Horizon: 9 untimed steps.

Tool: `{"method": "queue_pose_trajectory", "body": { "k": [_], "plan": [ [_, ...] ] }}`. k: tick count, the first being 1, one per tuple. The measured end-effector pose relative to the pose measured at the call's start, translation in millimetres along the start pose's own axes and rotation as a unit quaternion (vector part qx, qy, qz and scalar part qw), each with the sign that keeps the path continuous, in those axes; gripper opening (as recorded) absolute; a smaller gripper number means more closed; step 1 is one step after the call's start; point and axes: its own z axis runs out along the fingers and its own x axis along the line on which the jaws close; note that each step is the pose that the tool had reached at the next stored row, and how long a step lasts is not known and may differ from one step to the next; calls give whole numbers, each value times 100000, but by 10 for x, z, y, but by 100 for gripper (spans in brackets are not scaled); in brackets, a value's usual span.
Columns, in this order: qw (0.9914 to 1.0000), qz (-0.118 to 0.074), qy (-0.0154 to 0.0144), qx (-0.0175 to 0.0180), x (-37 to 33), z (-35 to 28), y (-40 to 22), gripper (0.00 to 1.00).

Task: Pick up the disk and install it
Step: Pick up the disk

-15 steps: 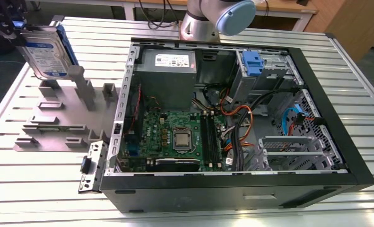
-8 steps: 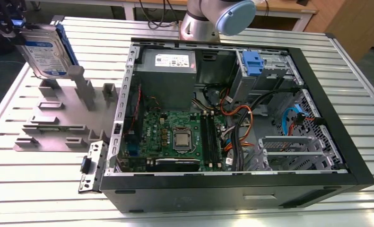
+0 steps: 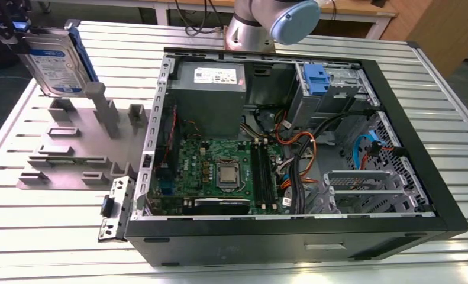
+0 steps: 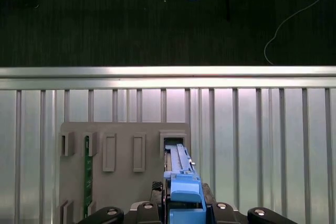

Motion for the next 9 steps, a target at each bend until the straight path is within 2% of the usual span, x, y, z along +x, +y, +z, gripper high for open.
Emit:
{"method": "queue_pose_trajectory", "body": {
  "k": [6, 9],
  "plan": [
    [100000, -1, -8, 16, 0, -15, 0, 36],
    [100000, -2, -2, 1, -1, -45, 1, 36]
  ]
}}
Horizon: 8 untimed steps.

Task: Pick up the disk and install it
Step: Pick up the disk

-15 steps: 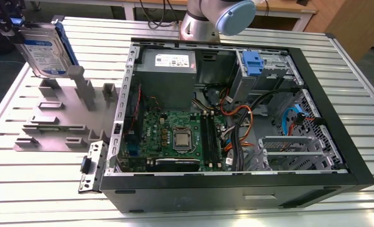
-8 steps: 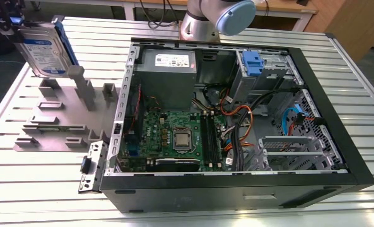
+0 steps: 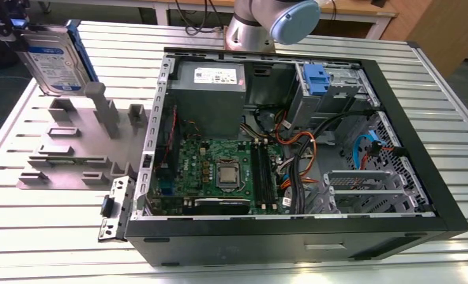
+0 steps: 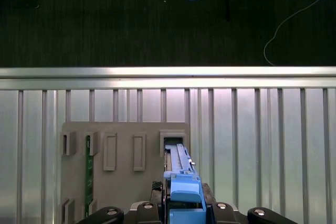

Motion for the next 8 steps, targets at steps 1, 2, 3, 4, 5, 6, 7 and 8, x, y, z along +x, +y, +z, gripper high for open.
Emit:
{"method": "queue_pose_trajectory", "body": {
  "k": [1, 2, 3, 4, 5, 6, 7, 8],
  "plan": [
    [100000, 0, 0, 5, 0, -1, 0, 36],
    [100000, 2, 1, 0, 0, -3, 0, 36],
    [100000, 2, 1, 0, 0, -4, 0, 36],
    [100000, 1, -1, 4, 0, -5, 0, 36],
    [100000, 2, -2, 6, 0, -6, 0, 36],
    [100000, 1, 1, 1, 0, -17, 0, 36],
    [100000, 3, 0, 0, -1, -24, 0, 36],
    [100000, 1, -2, 3, -1, -24, 0, 36]
  ]
}}
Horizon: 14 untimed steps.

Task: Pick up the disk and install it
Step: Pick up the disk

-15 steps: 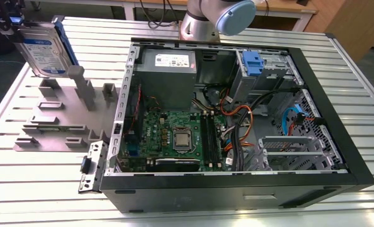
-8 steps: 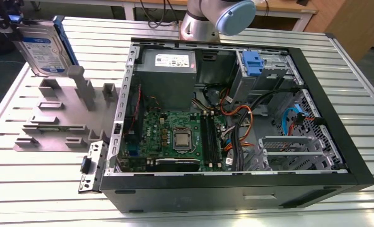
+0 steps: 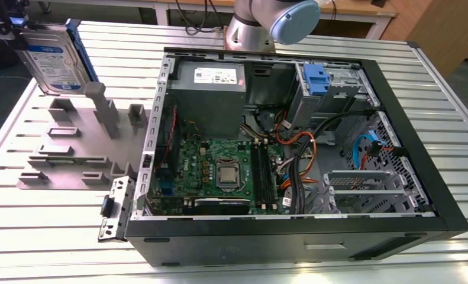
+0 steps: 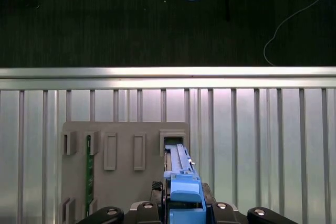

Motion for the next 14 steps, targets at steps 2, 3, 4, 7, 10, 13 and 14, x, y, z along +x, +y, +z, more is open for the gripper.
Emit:
{"method": "queue_pose_trajectory", "body": {
  "k": [2, 3, 4, 7, 10, 13, 14],
  "plan": [
    [100000, 0, 3, -3, 0, -2, 0, 36],
    [100000, 2, 4, -6, 0, -4, 0, 36],
    [100000, 1, 5, -4, 0, -6, 0, 36],
    [100000, 1, 2, -2, 0, -11, 0, 36],
    [100000, 0, 2, -1, 0, -16, 0, 36],
    [100000, 0, 2, -1, 0, -19, 0, 36],
    [100000, 1, 2, 1, -1, -20, 0, 36]
  ]
}}
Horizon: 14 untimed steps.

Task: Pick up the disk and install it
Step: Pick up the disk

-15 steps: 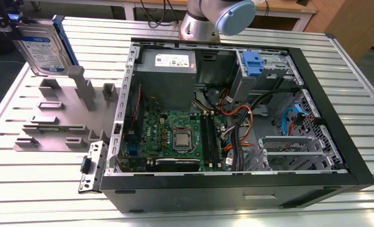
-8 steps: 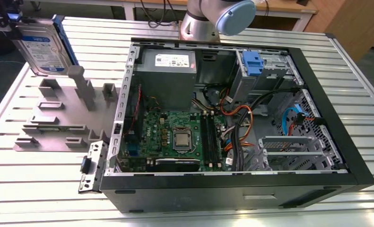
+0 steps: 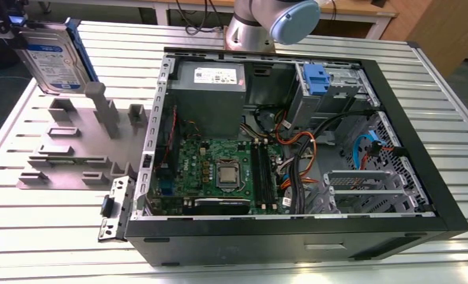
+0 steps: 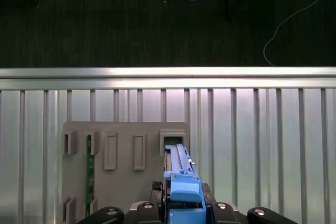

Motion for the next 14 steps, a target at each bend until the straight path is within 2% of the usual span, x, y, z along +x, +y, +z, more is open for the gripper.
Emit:
{"method": "queue_pose_trajectory", "body": {
  "k": [14],
  "plan": [
    [100000, 0, 0, -1, -1, -46, 1, 36]
  ]
}}
